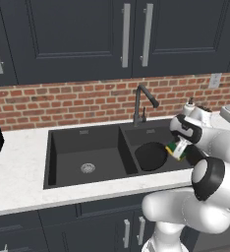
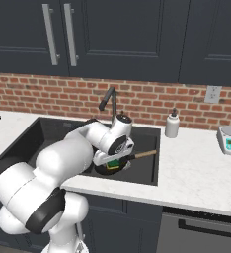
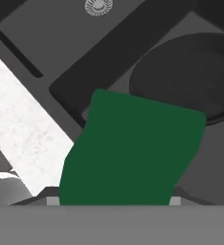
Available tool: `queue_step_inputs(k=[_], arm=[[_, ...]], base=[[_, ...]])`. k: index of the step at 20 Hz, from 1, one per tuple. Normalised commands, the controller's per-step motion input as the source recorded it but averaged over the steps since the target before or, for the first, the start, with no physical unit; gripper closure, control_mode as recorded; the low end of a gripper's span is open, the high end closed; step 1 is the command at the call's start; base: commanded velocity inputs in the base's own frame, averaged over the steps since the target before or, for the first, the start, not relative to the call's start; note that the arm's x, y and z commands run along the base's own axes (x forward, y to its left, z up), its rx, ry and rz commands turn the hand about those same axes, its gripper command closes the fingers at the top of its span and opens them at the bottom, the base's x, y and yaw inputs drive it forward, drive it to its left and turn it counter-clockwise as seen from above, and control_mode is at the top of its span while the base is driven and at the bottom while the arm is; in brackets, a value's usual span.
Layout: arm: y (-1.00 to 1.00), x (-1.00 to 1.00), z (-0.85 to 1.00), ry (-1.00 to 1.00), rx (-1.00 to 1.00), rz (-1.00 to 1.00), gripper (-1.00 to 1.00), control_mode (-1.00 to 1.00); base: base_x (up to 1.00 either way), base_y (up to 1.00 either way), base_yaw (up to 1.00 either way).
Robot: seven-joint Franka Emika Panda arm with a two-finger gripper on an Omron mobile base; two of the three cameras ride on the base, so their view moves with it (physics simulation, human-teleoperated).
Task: Pick the pan and sponge and place them into the sink. Then turn on the water.
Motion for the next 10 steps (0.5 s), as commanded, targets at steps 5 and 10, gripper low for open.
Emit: queue_step_inputs(k=[5, 10], arm=[[0.23, 0.25, 0.00, -0.07, 0.00, 0.00, 1.00, -1.00], [0.05, 0.35, -0.03, -0.04, -0.01, 0.00, 1.00, -1.00]], base=[[0.00, 0.00, 0.00], [0.00, 0.00, 0.00]])
